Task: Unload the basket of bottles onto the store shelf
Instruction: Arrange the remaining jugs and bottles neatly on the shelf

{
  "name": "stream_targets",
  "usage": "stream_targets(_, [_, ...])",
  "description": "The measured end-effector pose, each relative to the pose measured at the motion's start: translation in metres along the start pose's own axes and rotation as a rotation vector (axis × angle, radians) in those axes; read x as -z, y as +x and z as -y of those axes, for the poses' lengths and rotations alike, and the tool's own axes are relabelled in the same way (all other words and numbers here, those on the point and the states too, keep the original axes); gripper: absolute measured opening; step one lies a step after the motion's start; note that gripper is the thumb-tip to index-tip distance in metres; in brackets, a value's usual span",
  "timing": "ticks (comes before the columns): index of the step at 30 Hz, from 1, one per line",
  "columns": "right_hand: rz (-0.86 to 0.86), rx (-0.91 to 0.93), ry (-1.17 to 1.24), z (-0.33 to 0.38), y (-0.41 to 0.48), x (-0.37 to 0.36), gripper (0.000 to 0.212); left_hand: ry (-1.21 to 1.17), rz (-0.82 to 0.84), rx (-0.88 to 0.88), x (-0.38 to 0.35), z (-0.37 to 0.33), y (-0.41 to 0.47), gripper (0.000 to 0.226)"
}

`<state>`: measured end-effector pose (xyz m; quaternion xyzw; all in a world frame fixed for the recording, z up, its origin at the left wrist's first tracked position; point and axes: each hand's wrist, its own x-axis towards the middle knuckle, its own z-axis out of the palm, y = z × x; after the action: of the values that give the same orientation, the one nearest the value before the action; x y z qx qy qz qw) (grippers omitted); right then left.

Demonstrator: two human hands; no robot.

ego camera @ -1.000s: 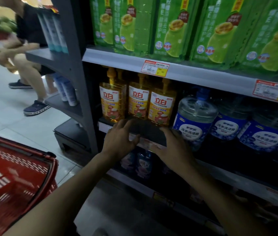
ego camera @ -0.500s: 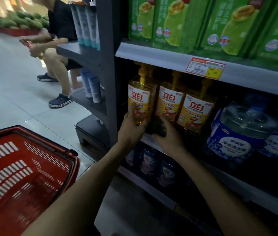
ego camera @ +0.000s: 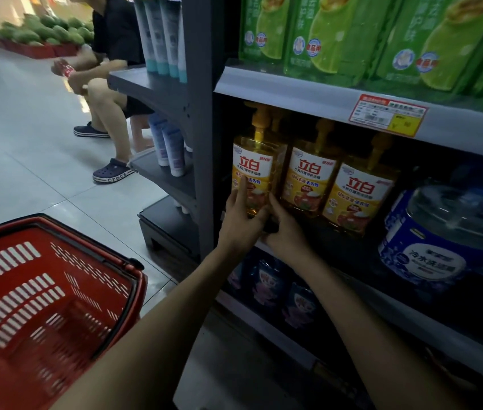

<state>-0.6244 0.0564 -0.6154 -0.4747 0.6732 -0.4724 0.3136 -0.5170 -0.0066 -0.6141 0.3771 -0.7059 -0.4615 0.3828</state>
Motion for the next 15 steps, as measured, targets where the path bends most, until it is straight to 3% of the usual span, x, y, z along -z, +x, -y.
stream_targets(5, [-0.080, -0.002, -0.102, 0.011, -0.018, 0.008, 0.084, 0.165, -0.005, -0.007, 0.006, -0.003, -0.008, 0.088])
stream_targets(9, [-0.318, -0.043, -0.211, 0.016, -0.041, 0.027, 0.073, 0.385, 0.009, -0.146, 0.001, -0.011, -0.021, 0.070])
stream_targets(12, [-0.463, -0.131, -0.271, 0.016, -0.052, 0.040, 0.083, 0.367, 0.081, -0.213, -0.014, -0.020, -0.024, 0.063])
stream_targets(15, [-0.526, -0.251, -0.195, 0.010, -0.053, 0.054, 0.100, 0.221, 0.154, -0.171, -0.037, -0.031, -0.025, 0.061])
